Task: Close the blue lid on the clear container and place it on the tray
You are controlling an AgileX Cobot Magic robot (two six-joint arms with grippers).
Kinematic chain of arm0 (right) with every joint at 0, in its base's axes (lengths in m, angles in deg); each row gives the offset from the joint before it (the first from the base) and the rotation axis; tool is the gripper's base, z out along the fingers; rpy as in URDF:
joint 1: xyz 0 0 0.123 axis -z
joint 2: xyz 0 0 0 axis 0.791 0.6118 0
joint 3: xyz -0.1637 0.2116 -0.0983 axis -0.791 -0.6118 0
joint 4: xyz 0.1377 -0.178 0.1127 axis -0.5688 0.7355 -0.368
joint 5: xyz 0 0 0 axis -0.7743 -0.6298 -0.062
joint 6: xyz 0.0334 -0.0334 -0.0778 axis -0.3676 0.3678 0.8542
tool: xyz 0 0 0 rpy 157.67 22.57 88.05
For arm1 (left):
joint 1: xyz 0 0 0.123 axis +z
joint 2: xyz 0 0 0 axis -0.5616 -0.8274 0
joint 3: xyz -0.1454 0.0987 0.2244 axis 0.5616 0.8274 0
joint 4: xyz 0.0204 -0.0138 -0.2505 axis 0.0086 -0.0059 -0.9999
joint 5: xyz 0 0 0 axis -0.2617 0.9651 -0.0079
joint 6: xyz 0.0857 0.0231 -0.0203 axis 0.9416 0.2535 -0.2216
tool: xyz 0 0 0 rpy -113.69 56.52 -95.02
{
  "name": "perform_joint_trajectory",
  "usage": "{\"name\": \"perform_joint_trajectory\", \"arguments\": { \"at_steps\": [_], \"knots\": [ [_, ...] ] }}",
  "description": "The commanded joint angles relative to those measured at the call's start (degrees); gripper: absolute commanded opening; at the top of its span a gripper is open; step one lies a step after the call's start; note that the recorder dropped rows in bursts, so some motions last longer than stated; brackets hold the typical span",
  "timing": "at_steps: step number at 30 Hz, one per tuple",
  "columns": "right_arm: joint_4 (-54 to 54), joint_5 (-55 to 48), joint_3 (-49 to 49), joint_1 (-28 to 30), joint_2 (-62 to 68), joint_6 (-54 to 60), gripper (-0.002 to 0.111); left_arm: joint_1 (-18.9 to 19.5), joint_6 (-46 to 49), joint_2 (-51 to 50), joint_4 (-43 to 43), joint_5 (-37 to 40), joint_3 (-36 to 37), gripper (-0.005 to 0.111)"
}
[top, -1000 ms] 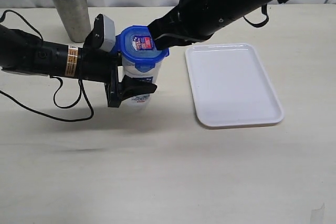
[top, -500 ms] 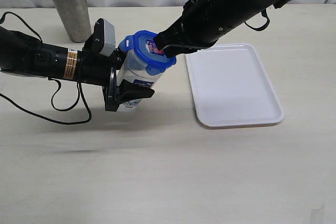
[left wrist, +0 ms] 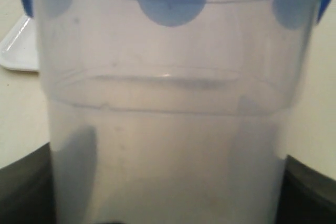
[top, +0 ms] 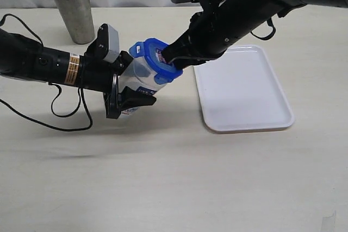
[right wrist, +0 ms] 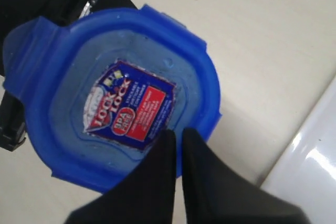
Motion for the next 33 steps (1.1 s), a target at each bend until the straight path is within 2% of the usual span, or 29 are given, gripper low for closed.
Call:
{"name": "perform_joint_trajectory", "arguments": {
  "at_steps": [1,10,19,28,33],
  "knots": [
    [0.1,-1.2,-0.7,-0.2,1.2,-0.2,0.005,-0.2,-0.2,1.2,-4.1,-7.1,-0.5,0.0],
    [0.1,-0.8,0.4,-0.2,0.0,0.5,0.005,-0.2,-0.2,1.0,-4.1,-5.2,-0.5,0.0],
    [0.6,-0.8,0.4,-0.1,-0.1,-1.8,0.033,-0.2,-0.4,0.8,-4.0,-2.8,-0.5,0.0],
    [4.4,-2.5,8.0,-0.1,-1.6,-7.5,0.034,-0.2,-0.4,0.7,-4.0,-2.8,-0.5,0.0],
    [-0.5,-7.0,13.7,-0.2,-3.5,-7.9,0.034,-0.2,-0.4,0.7,-4.0,-2.8,-0.5,0.0]
  ]
}}
